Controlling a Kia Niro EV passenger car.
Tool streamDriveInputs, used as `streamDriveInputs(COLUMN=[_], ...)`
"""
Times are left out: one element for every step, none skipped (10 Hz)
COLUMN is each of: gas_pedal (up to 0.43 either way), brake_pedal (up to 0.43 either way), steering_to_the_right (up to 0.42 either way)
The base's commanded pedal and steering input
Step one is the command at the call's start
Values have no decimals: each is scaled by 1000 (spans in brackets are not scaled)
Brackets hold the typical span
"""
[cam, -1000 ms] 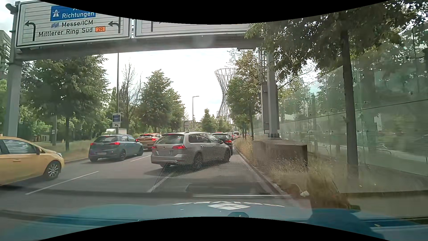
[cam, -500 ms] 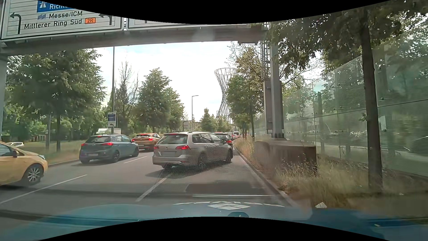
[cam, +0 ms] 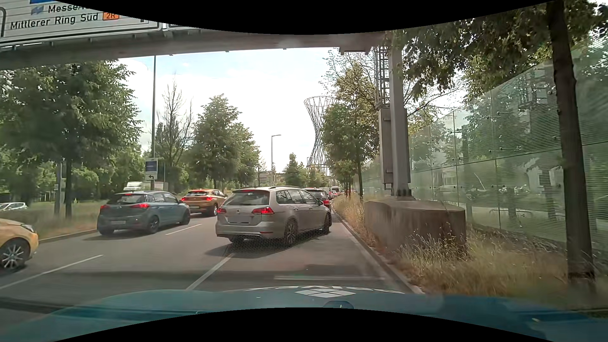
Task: Follow the waypoints while adhering to traffic rules and regulations
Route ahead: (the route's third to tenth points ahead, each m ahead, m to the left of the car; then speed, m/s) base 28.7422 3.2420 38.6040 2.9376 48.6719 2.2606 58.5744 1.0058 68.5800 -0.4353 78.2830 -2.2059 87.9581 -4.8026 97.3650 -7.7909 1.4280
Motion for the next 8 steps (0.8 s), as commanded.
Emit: streamDriveInputs(gas_pedal=[0,0,0,0,0,0,0,0], brake_pedal=[104,122,146,159,177,183,195,195], steering_to_the_right=[8,8,8,8,8,8,8,8])
